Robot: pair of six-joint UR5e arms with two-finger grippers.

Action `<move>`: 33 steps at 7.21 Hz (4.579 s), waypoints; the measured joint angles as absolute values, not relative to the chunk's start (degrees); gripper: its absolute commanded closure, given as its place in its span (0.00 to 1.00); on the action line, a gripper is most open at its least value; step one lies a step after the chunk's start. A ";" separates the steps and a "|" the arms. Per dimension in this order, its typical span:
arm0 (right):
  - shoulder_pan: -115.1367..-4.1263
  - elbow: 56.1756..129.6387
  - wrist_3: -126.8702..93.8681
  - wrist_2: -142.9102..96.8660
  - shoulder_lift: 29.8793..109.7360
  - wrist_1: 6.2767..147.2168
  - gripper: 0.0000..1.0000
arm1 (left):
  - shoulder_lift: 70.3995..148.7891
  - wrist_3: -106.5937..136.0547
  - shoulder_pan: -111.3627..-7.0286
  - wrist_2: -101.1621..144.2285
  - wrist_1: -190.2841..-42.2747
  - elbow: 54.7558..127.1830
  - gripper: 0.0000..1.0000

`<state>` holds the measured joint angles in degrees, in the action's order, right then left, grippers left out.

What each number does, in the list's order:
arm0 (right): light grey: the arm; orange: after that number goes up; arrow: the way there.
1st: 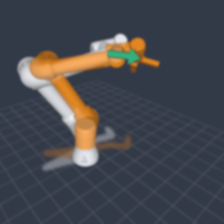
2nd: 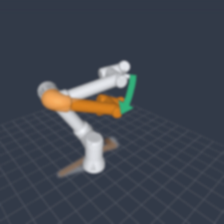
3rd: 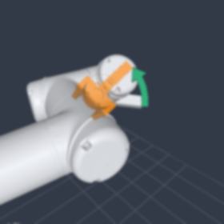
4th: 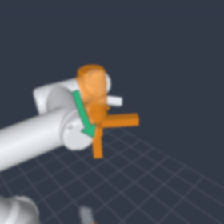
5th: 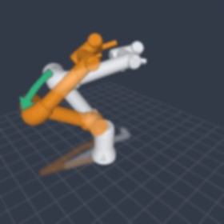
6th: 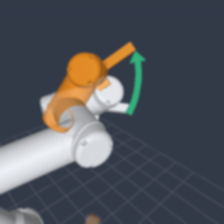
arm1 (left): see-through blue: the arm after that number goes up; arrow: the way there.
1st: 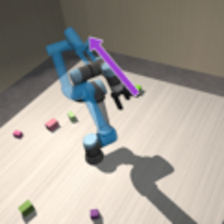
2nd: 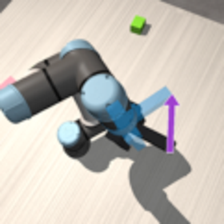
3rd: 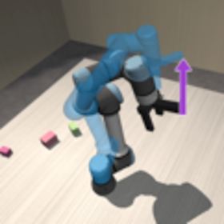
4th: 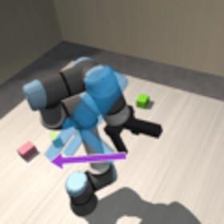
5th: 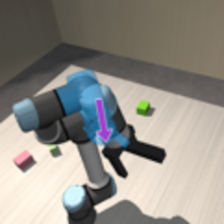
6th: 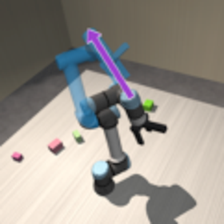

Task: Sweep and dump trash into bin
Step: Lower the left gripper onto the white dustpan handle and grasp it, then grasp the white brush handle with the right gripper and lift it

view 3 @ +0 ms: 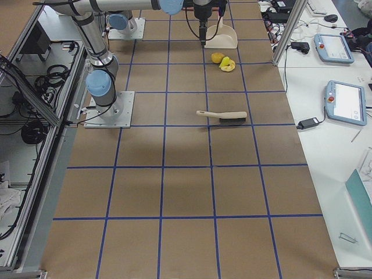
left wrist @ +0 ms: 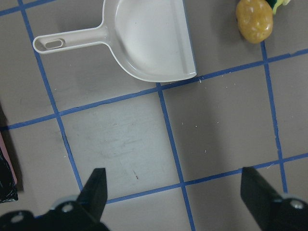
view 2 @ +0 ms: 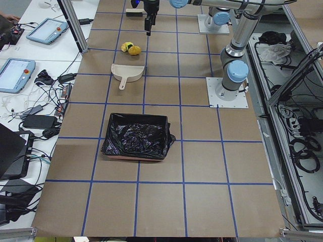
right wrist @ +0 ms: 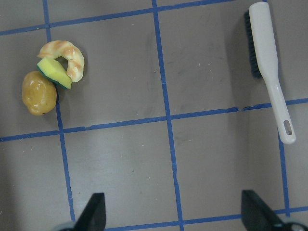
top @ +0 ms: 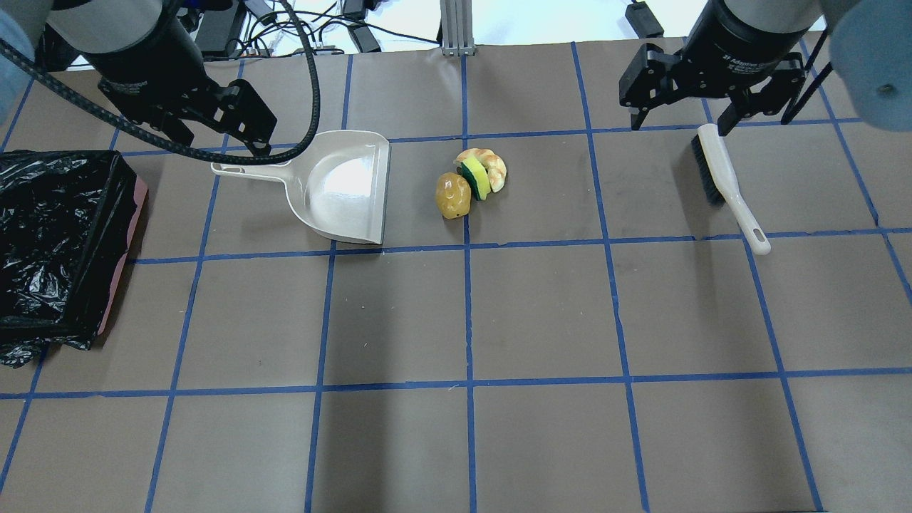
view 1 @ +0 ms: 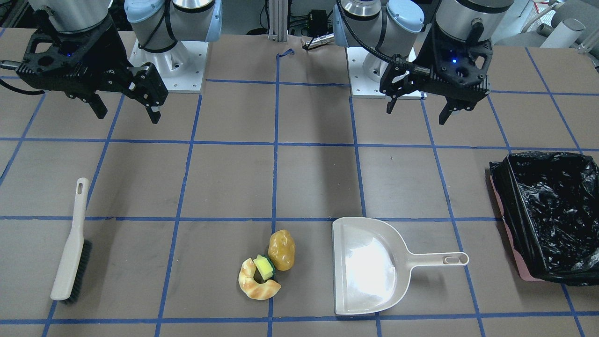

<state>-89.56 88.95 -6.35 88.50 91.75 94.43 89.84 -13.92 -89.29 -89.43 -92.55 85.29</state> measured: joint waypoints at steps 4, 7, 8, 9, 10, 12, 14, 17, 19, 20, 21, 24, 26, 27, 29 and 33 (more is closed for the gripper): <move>-89.56 88.93 -6.33 88.49 91.51 94.87 0.00 | 91.11 -11.56 -89.30 -90.15 -90.80 85.37 0.00; -89.44 88.77 -4.57 89.17 89.35 97.96 0.00 | 94.03 -25.76 -88.36 -91.35 -85.37 85.68 0.00; -88.74 88.69 -3.44 90.01 87.39 99.37 0.00 | 95.66 -32.53 -87.21 -92.12 -83.33 85.72 0.00; -87.21 88.64 -2.80 91.66 84.76 101.18 0.00 | 97.44 -38.61 -86.01 -92.44 -82.12 85.72 0.00; -85.23 88.58 -2.09 93.04 82.15 102.79 0.00 | 99.16 -44.06 -84.87 -92.42 -81.46 85.68 0.00; -81.19 88.57 2.15 93.84 77.85 104.73 0.00 | 103.15 -57.42 -83.03 -92.47 -79.16 85.67 0.00; -76.01 88.93 8.55 94.46 72.89 105.88 0.00 | 107.80 -68.52 -81.85 -92.56 -75.93 85.71 0.00; -72.34 90.99 13.46 96.15 65.74 105.64 0.01 | 113.35 -80.79 -81.30 -91.58 -69.79 85.27 0.13; -72.03 93.12 14.77 96.35 64.41 105.21 0.05 | 116.19 -91.18 -81.06 -88.68 -65.23 84.83 0.08; -71.97 93.78 15.11 97.26 64.39 104.84 0.14 | 117.71 -94.44 -81.05 -87.89 -63.98 84.71 0.00; -71.90 94.23 15.88 98.79 64.57 104.33 0.17 | 119.02 -96.67 -81.04 -87.78 -62.99 84.64 0.00; -70.55 94.97 18.74 99.94 64.79 102.20 0.47 | 121.19 -98.39 -81.09 -87.98 -62.81 84.63 0.00; -70.20 95.05 19.29 99.76 64.81 101.22 0.75 | 122.36 -98.46 -81.09 -88.13 -63.28 84.92 0.00; -70.17 95.01 19.40 99.65 64.84 100.66 0.85 | 122.90 -98.49 -81.10 -88.14 -63.39 85.19 0.00; -70.25 94.58 19.35 99.53 64.91 100.23 0.89 | 123.71 -98.70 -81.11 -88.15 -63.51 85.50 0.00; -76.83 91.86 13.03 101.42 67.98 97.78 0.90 | 125.17 -100.99 -81.66 -87.48 -63.39 85.63 0.38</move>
<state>-76.83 91.86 13.03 101.42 67.98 97.78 125.17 -100.99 -81.66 -87.48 -63.39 85.63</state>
